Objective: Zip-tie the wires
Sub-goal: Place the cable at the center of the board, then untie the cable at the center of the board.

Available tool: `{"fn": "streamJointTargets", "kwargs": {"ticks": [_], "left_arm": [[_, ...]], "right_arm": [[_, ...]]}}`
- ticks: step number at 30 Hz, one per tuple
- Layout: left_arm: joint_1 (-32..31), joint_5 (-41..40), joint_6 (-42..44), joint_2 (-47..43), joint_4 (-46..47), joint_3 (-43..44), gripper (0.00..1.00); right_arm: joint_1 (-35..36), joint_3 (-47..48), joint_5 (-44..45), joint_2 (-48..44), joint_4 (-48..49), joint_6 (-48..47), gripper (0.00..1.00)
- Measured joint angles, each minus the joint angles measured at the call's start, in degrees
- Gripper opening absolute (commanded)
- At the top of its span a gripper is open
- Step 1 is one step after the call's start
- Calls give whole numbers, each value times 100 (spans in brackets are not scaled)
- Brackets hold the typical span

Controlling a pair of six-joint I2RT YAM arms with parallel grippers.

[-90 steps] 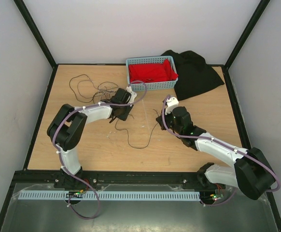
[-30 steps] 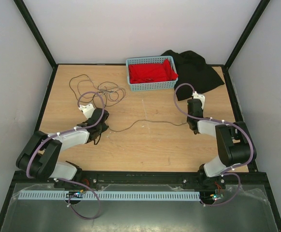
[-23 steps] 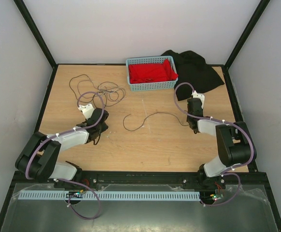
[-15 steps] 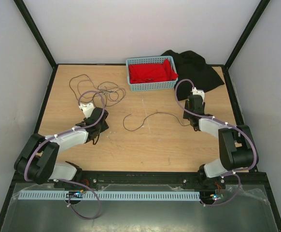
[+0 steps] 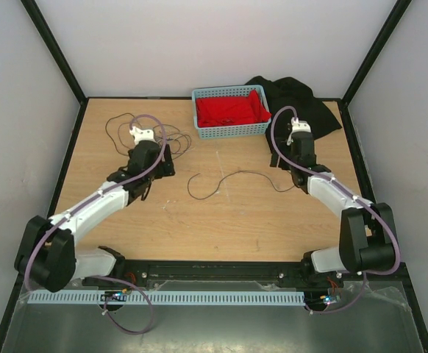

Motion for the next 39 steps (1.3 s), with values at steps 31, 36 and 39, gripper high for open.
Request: {"fn": "streamJointTargets", "kwargs": {"ticks": [31, 36, 39], "left_arm": [[2009, 3681, 3051, 4387, -1587, 5211, 70], [1679, 3727, 3814, 4715, -1738, 5488, 70], [1582, 3827, 4061, 4874, -1768, 5545, 69]], "right_arm": [[1126, 446, -981, 597, 151, 179, 80], [1126, 446, -981, 586, 190, 101, 80], [1126, 446, -981, 586, 197, 79, 80]]}}
